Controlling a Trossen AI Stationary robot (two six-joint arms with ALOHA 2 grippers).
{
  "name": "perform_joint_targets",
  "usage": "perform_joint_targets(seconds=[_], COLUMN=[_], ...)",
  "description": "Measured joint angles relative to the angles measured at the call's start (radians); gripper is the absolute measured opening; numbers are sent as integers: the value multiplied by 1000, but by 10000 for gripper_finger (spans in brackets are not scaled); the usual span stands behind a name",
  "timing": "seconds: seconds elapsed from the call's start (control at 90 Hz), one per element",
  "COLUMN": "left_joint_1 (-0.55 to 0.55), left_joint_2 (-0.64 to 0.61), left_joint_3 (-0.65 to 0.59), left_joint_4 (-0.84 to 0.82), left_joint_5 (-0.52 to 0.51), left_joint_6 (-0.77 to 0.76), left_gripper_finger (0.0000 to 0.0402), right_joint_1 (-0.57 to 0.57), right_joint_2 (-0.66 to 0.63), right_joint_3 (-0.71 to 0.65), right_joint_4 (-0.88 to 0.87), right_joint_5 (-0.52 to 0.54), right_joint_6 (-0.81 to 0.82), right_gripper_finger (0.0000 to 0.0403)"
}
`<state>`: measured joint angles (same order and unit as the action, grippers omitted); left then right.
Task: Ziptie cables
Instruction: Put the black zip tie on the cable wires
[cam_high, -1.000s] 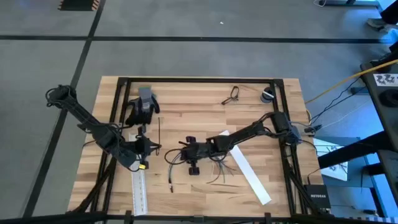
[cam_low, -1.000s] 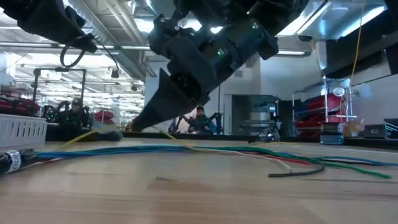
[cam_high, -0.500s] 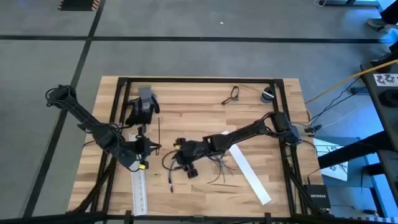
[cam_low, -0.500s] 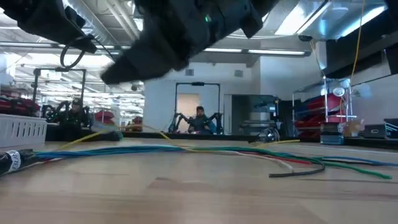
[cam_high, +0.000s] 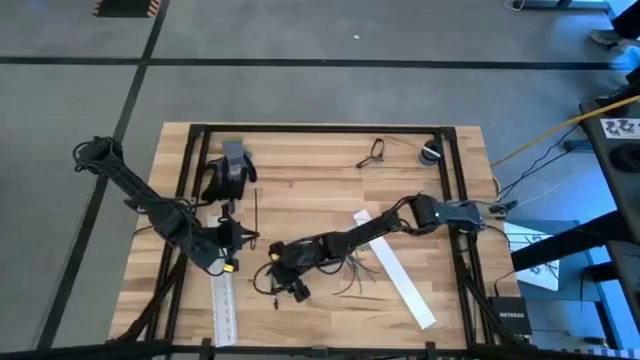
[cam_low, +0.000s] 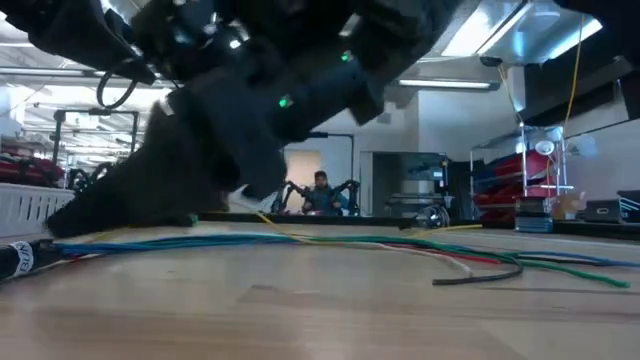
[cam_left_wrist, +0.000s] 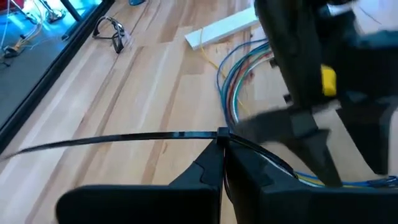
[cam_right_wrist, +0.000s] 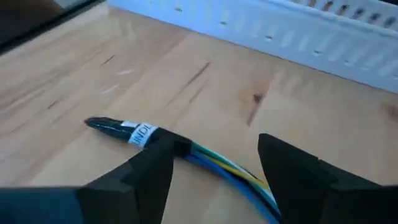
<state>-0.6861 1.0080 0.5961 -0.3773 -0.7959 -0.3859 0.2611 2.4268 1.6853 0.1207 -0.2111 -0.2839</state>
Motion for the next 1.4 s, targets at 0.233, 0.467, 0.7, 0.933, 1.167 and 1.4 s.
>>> perform_joint_targets(seconds=[0.233, 0.467, 0.7, 0.933, 1.167, 1.4], left_joint_1=[0, 0, 0, 0, 6, 84], left_joint_2=[0, 0, 0, 0, 33, 159], left_joint_3=[0, 0, 0, 0, 0, 0], left_joint_4=[-1, -1, -1, 2, 89, 253], left_joint_5=[0, 0, 0, 0, -1, -2], left_joint_6=[3, 2, 3, 3, 58, 149], left_gripper_finger=[0, 0, 0, 0, 0, 0], right_joint_1=[-8, -19, 13, 26, 12, 13], right_joint_2=[100, 111, 33, -154, -399, -428], right_joint_3=[138, 150, 143, -15, -301, -335], right_joint_4=[-158, -222, -371, -540, -276, -104], right_joint_5=[-97, -85, 114, 413, 706, 733], right_joint_6=[-60, -34, 13, 66, 215, 245], right_gripper_finger=[202, 45, 5, 0, 0, 0])
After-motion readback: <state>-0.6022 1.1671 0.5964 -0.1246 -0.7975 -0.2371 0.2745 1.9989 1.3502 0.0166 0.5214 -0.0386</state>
